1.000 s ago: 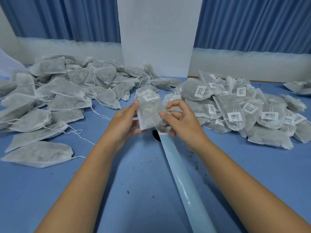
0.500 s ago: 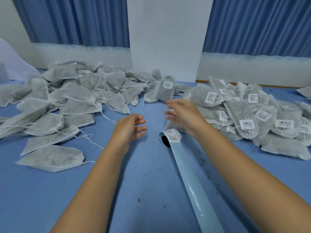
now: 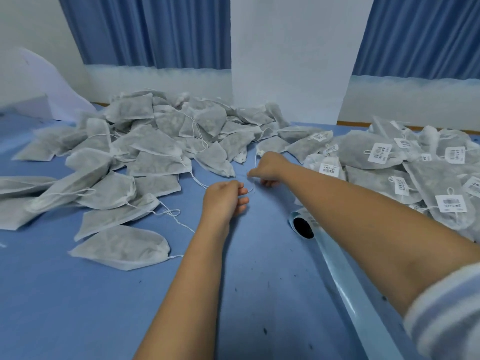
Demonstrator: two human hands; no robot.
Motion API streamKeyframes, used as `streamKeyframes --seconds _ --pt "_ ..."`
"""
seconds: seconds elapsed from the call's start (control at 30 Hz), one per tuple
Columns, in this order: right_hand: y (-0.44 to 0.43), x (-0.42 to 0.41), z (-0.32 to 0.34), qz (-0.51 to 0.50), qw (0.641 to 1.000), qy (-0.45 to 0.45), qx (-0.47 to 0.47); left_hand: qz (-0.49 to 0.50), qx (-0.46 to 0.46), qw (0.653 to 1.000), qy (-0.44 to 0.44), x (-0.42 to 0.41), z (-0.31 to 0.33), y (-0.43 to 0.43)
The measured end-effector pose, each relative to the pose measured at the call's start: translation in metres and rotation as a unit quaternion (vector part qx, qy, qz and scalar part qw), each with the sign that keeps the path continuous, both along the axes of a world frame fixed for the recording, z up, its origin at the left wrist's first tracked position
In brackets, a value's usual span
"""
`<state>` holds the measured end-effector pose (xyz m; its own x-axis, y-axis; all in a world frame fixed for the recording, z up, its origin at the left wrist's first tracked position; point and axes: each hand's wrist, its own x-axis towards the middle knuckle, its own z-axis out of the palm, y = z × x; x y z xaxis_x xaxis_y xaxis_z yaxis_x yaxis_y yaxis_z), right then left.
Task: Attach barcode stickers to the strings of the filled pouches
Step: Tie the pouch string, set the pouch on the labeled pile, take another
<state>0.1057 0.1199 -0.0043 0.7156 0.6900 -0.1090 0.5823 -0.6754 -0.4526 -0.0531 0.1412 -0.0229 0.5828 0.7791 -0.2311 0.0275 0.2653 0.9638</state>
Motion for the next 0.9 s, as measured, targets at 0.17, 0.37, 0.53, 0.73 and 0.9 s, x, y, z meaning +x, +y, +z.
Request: streamKeyframes --seconds 0.17,0.37,0.53,0.73,0.9 --pt "0.020 0.000 -0.007 -0.008 0.997 -0.069 -0.041 -0.001 0.008 1.000 0.014 0.001 -0.005 0.006" --pt "0.028 0.005 -0.010 0.005 0.996 -0.085 -0.023 0.011 0.006 1.000 0.008 0.000 -0.007 0.013" --pt "0.019 0.002 -0.002 0.052 0.996 -0.066 -0.001 0.007 0.016 1.000 0.000 -0.002 -0.008 0.015" --pt "-0.003 -0.023 0.039 0.076 0.972 0.013 0.224 0.025 0.151 0.988 0.016 -0.001 -0.014 0.018" --pt "-0.037 -0.053 0.079 0.113 0.926 0.214 0.290 0.035 0.402 0.915 -0.001 -0.005 -0.007 0.010"
